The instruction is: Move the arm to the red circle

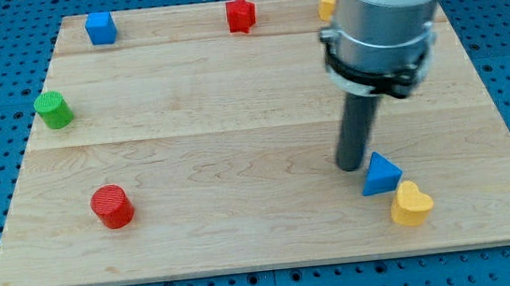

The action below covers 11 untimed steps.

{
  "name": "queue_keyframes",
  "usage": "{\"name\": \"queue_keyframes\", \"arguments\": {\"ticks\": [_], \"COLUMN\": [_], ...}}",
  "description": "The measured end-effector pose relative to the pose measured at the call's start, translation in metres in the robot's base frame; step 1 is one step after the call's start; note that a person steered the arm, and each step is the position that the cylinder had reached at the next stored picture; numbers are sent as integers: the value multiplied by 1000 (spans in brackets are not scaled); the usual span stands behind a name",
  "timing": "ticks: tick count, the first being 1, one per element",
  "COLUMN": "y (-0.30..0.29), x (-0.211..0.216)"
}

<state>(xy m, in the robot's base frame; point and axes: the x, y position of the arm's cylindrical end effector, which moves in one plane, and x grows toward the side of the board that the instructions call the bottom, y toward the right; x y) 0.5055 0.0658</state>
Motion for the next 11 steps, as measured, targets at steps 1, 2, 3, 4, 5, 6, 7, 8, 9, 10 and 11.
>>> {"name": "queue_keyframes", "arguments": {"ticks": [1,2,3,4,5,6,7,8,9,10,11], "y": [-82,-118,-118,-133,-219,-272,-293,-292,-298,-264,-165], "x": [-32,-58,-58,-58,-58,-57,-32,-14,9,28,26]}}
